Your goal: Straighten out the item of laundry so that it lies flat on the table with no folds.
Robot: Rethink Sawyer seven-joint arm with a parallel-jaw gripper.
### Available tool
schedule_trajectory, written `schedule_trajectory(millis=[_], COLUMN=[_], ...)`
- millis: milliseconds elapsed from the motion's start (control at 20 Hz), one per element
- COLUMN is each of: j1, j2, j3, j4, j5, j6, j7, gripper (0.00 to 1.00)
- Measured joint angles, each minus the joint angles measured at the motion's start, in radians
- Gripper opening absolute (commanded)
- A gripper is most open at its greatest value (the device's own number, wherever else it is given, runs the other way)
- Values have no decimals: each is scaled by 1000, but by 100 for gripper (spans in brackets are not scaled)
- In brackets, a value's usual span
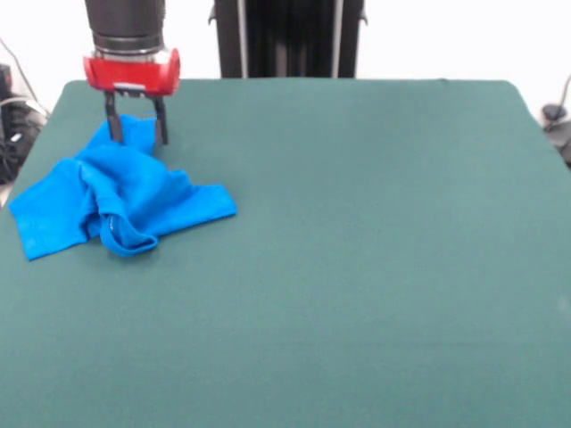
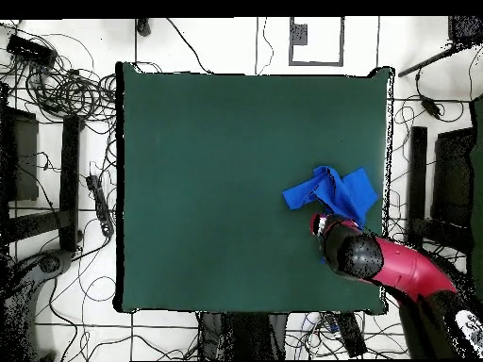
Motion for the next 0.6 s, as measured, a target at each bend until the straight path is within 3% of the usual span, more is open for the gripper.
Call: schedule_trajectory(millis=[600], j1=[-1], j2=[127], j3=[-4], j4=[-26], j5=[-5], j6=[-33], j7=[0], gripper=[100])
